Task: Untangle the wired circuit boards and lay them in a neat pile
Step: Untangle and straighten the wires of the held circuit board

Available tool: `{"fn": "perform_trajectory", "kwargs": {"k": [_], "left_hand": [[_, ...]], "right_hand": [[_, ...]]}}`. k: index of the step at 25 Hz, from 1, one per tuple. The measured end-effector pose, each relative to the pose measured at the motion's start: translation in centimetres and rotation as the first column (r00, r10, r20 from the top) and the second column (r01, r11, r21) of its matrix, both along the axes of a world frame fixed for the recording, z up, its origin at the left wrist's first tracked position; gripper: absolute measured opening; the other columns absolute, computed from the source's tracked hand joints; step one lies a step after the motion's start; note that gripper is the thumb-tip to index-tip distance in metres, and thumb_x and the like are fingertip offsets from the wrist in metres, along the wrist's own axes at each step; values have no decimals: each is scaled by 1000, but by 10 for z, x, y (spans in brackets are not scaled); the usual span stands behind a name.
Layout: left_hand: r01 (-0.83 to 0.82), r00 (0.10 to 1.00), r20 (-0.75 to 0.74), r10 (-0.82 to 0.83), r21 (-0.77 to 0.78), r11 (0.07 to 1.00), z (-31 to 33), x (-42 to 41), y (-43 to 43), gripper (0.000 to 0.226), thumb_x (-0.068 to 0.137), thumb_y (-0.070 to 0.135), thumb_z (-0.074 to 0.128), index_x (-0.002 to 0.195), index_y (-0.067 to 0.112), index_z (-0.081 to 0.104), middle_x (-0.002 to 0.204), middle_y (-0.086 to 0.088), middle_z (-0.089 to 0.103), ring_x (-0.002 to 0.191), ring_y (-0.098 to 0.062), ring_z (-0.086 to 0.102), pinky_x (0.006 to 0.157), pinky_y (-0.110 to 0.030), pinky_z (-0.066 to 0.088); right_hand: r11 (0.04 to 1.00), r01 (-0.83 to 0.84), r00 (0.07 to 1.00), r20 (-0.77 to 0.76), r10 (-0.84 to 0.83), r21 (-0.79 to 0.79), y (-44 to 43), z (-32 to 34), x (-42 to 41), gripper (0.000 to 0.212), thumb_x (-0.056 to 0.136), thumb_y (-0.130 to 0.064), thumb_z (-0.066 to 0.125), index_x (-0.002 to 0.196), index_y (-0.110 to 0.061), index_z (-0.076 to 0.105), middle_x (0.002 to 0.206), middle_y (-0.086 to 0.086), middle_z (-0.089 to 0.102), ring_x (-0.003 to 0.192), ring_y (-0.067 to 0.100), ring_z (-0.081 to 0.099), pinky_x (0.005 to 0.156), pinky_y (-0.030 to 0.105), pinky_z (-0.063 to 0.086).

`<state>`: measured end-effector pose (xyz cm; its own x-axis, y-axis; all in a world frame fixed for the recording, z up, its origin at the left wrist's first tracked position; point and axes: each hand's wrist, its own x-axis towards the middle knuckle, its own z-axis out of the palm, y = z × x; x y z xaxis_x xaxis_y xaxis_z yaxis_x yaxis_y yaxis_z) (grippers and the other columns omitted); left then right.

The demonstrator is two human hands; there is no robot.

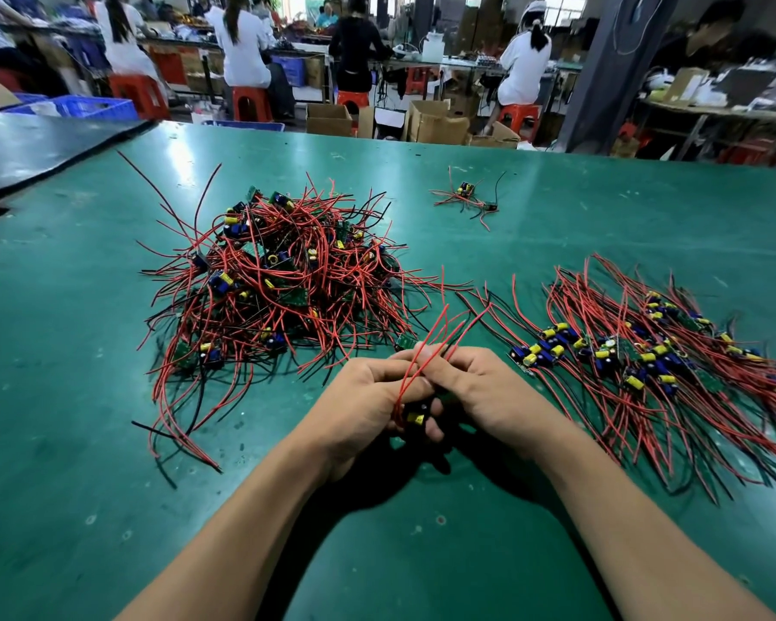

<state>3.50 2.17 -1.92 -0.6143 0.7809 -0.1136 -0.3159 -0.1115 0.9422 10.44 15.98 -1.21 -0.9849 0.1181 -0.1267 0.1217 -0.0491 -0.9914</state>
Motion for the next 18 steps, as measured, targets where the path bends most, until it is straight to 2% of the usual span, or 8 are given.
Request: {"fn": "perform_trajectory", "kwargs": {"k": [2, 4, 7, 10, 12, 15, 18], "left_hand": [[4, 1000, -5, -4, -18, 1000, 1, 0, -1, 11, 83, 4, 66, 84, -6, 72, 66, -12, 64, 48, -22, 60, 51, -27, 55], [19, 999, -25, -20, -42, 999, 3, 1, -3, 17, 87, -1, 62, 74, 0, 73, 63, -16, 62, 45, -22, 58, 49, -24, 52], [25, 998, -59, -29, -66, 997, 4, 4, -3, 19, 87, -1, 63, 71, 2, 72, 61, -15, 62, 43, -21, 58, 47, -23, 50], [-18, 998, -54, 13, -75, 997, 5, 4, -2, 18, 87, 0, 63, 71, 1, 71, 59, -15, 61, 42, -22, 57, 46, -23, 49], [-37, 997, -68, 31, -86, 996, 5, 5, -1, 18, 89, 5, 64, 73, 2, 71, 57, -14, 60, 42, -22, 57, 46, -23, 49], [-65, 997, -44, 63, -46, 997, 4, 7, 1, 18, 92, 8, 63, 78, 2, 72, 58, -10, 60, 41, -18, 54, 43, -22, 47], [-89, 996, -11, 89, -1, 996, 4, 7, 3, 14, 90, 4, 62, 88, -6, 72, 57, -8, 59, 45, -14, 52, 41, -22, 46]], "right_hand": [[994, 8, 1000, 3, -8, 107, 5, 2, 1, 51, 96, -46, 54, 104, 2, 69, 63, 6, 65, 47, 16, 55, 43, 21, 40], [968, 121, 991, 28, -130, 219, 16, 3, 1, 48, 100, -45, 52, 102, -1, 71, 61, 6, 60, 42, 16, 47, 41, 20, 32], [932, 277, 957, 16, -289, 232, 26, 0, 0, 42, 104, -39, 51, 97, -2, 69, 55, 4, 53, 39, 17, 38, 41, 19, 28], [910, 347, 937, -48, -345, 225, 20, -2, -4, 41, 104, -41, 49, 84, -14, 72, 53, 6, 51, 38, 15, 39, 38, 18, 31], [924, 334, 942, -38, -333, 185, 13, -3, -6, 44, 102, -47, 50, 86, -14, 74, 57, 10, 52, 39, 15, 41, 39, 18, 31], [981, 190, 982, 15, -191, 22, 5, -5, -2, 41, 99, -46, 58, 93, -9, 74, 63, 13, 60, 44, 16, 52, 41, 19, 37], [994, 101, 995, 13, -101, -43, 1, -6, 0, 34, 95, -42, 63, 87, -10, 72, 64, 12, 63, 46, 17, 55, 40, 20, 37]]}}
